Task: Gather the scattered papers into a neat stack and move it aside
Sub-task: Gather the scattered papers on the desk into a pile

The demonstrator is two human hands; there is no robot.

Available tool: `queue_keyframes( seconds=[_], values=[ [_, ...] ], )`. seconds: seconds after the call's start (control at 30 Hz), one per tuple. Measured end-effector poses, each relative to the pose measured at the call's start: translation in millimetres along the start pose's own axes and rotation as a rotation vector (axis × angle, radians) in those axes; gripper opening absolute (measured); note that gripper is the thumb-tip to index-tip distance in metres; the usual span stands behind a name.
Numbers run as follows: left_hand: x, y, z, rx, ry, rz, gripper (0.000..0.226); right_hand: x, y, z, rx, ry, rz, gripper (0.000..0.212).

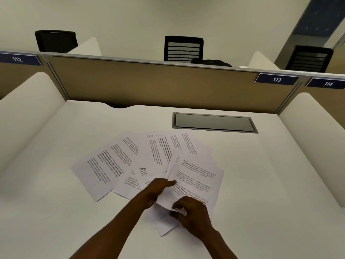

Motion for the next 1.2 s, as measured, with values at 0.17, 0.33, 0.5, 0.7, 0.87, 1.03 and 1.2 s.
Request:
queue_keyframes(
  seconds=[0.17,0.33,0.5,0.7,0.87,1.03,1.2],
  values=[
    [7.5,1.6,-0.7,-0.008,-0.095,0.099,0.034,22.0,-1.8,-34.2,0.131,-0.261,0.170,0.050],
    [29.4,6.2,11.5,-0.105,0.148,0.172,0.057,107.7,19.9,-81.1,0.465,-0.409,0.836,0.063],
    [38.6,-1.2,19.9,-0.173,0.200,0.170,0.082,133.5,15.9,-38.6,0.100,-1.349,1.059,0.042],
    [67.9,-22.5,-6.1,0.143,-0.546,0.390,0.077,150.7,14.2,-58.0,0.278,-1.176,0.914,0.034],
    [63.1,-50.4,-24.8,0.223,-1.165,0.377,0.070,173.3,33.0,-52.6,0.402,-1.085,0.988,0.034],
    [54.7,-60.8,-20.7,0.134,-1.453,0.390,0.068,175.2,37.0,-52.4,0.428,-1.054,0.984,0.034],
    [58.6,-58.7,-9.7,0.078,-1.644,0.436,0.072,173.0,36.0,-53.2,0.437,-1.066,0.939,0.036]
  ],
)
Point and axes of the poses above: each hand's wrist, its own y-axis away from the middle knuckle, its own z-axis out of the palm, x = y × z, the point moved 10 cm from there along -y, towards the middle knuckle, and after that the axes turned 7 degrees about z, right-handed, at the moved point
